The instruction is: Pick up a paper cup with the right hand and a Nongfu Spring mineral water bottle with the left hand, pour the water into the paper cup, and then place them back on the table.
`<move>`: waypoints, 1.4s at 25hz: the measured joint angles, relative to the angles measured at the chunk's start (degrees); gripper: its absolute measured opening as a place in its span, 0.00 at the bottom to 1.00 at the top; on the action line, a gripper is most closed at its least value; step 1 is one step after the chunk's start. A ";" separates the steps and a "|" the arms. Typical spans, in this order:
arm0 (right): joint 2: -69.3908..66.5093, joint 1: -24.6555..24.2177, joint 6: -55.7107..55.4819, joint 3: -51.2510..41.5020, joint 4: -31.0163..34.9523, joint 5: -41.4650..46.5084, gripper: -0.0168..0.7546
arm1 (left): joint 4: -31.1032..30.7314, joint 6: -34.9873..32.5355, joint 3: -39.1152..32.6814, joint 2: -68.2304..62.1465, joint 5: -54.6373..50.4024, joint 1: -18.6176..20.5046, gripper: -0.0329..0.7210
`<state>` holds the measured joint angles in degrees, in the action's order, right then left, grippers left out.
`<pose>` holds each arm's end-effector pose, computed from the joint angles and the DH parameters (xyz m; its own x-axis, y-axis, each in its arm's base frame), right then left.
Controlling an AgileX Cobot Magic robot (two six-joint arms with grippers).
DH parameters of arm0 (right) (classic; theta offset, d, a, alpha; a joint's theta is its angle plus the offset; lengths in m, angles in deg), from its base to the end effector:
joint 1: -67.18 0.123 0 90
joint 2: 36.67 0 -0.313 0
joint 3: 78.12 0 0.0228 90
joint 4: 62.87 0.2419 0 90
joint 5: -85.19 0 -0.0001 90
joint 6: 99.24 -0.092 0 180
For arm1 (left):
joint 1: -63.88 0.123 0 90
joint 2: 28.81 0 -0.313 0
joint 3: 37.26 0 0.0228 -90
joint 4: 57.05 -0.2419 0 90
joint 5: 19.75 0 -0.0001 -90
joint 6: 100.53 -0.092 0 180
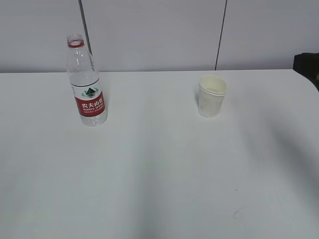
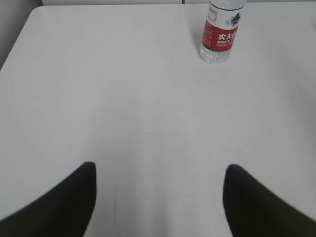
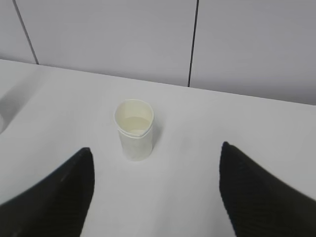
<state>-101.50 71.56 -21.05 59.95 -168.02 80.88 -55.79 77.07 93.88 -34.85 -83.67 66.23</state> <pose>0.1914 0.0213 0.3302 -0.2972 -0.0818 -0.9513 -0.1628 0.9861 -0.0339 -0.0458 -0.0037 0.2693 -0.4821 0.0125 -0.8760 -0.0082 0.9998 0.0187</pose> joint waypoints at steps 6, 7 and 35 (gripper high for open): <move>0.00 0.00 18.59 0.00 19.95 2.85 0.78 | 0.06 0.00 0.00 0.00 0.00 0.00 0.70; 0.00 0.00 23.63 0.00 26.68 4.31 0.78 | 0.06 0.00 0.00 0.00 0.00 0.00 0.70; 35.31 2.51 104.89 0.00 107.99 58.87 0.78 | 0.06 0.00 0.00 0.00 0.00 0.00 0.70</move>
<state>-66.19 74.06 83.83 59.95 -60.03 139.75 -55.72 77.07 93.88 -34.85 -83.67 66.23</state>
